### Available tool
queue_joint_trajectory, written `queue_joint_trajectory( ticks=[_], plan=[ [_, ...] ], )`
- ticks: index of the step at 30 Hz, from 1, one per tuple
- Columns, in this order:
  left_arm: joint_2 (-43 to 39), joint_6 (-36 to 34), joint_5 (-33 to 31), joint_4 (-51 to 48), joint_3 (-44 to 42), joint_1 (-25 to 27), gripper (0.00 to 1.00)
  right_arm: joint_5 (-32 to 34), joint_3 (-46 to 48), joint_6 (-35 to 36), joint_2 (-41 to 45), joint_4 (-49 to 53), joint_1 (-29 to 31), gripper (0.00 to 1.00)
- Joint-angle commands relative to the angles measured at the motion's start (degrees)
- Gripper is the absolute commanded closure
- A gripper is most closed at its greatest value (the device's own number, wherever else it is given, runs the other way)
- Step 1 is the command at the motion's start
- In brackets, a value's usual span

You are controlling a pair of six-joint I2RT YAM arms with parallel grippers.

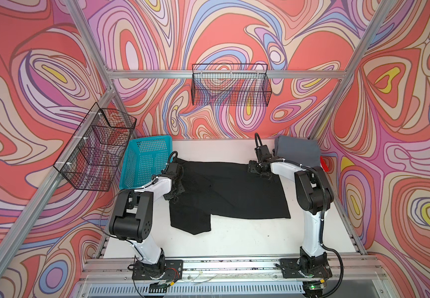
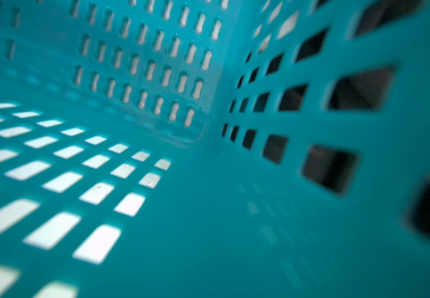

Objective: Fold and stack the t-shirts

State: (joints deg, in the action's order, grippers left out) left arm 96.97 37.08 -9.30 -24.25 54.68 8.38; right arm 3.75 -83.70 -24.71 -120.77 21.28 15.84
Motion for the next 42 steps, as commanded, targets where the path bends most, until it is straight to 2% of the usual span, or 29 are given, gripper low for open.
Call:
queue_joint_trajectory(
  ticks=[1,14,25,28,30,32,38,42],
  plan=[
    [-0.2,-1.7,-2.0,-4.0,1.2,0.4,1.0,0.2,0.6,-0.2,-2.7,0.9,-0.1,0.16],
    [-4.5,-1.8,-8.6,-8.1,0.3,0.6,1.0,2.9,-5.0,-0.2,-7.6,6.5,-0.8,0.16],
    [-5.5,-2.4,-9.1,-9.7,-0.7,0.4,1.0,3.2,-9.1,-0.9,-10.2,8.2,-2.7,0.16],
    [-6.9,-2.6,-8.8,-9.9,-0.4,0.4,0.92,2.2,-9.7,-0.8,-10.2,8.2,-2.7,0.16],
    [-8.2,-3.1,-9.0,-9.7,0.0,0.4,0.81,0.3,-9.6,-0.5,-9.9,7.3,-2.7,0.16],
    [-9.3,-3.5,-9.2,-10.9,1.1,0.4,0.78,-2.7,-8.8,-0.1,-9.3,5.8,-2.7,0.16],
    [-13.9,-3.6,-9.9,-12.6,1.2,0.4,0.44,-4.3,-7.8,0.7,-6.9,4.5,-2.7,0.1],
    [-18.3,-4.0,-8.2,-13.4,0.3,0.5,0.29,-3.5,-8.7,2.1,-3.5,5.7,-2.8,0.04]
  ],
)
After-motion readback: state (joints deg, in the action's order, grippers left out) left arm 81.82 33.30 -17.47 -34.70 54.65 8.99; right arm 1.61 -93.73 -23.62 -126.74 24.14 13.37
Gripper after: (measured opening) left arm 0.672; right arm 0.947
